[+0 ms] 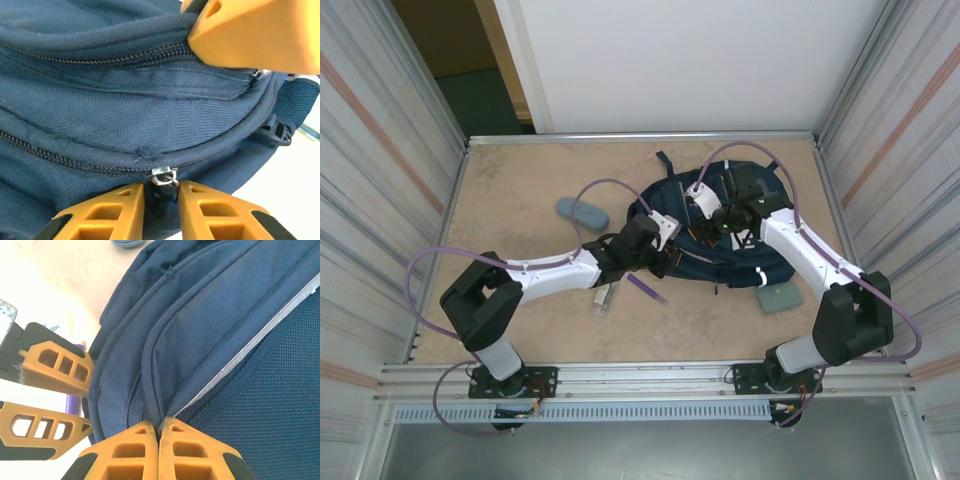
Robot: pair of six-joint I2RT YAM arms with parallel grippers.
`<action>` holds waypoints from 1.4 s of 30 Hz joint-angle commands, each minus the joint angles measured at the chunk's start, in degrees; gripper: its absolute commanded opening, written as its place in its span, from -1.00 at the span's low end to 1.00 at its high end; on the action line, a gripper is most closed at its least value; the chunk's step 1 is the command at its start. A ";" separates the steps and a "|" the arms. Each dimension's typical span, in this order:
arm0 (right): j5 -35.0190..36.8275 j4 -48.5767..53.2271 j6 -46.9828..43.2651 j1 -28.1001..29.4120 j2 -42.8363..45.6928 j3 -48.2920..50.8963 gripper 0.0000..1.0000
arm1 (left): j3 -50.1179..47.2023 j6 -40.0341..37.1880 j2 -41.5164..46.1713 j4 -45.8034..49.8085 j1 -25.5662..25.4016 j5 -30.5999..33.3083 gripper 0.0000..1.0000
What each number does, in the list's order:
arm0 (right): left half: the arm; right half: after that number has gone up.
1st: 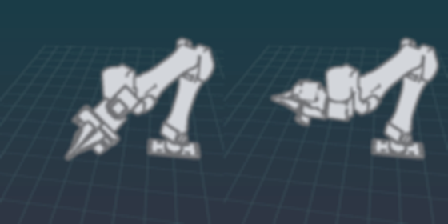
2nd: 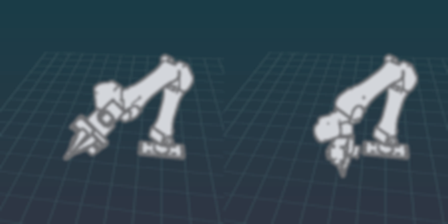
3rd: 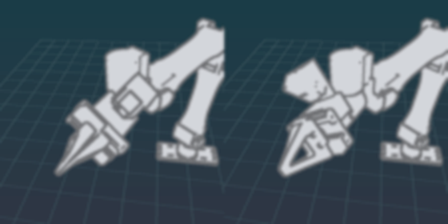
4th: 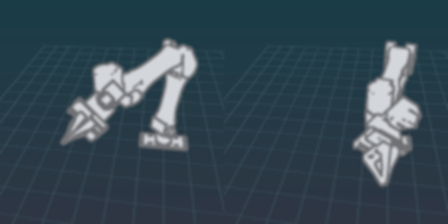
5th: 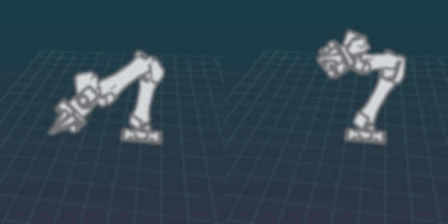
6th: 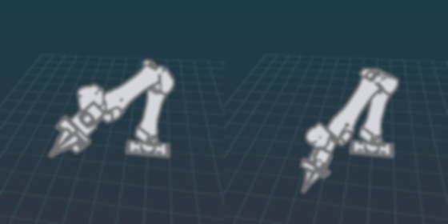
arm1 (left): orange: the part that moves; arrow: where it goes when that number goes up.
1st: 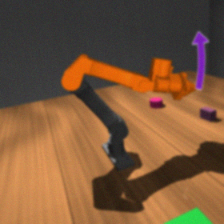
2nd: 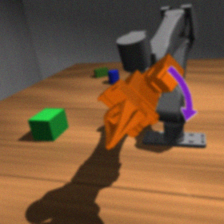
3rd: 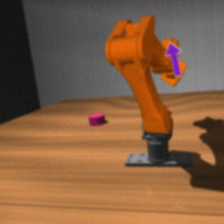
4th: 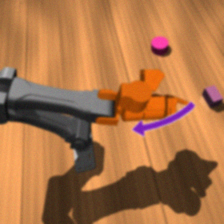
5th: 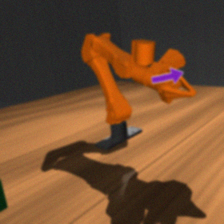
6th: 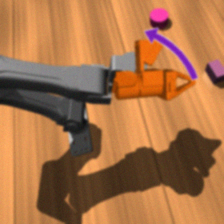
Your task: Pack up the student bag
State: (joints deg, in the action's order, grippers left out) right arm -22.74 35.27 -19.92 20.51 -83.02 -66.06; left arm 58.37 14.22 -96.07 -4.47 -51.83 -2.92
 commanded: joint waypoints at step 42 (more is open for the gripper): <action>18.70 3.33 -13.38 6.86 2.57 0.06 -1.00 | -5.36 8.38 1.78 -14.01 18.14 -45.47 -1.00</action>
State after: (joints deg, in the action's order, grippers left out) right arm -10.55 34.33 -28.80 27.18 -82.13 -66.11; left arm 54.30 17.91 -95.68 -11.33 -36.47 -38.79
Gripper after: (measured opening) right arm 0.047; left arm 0.043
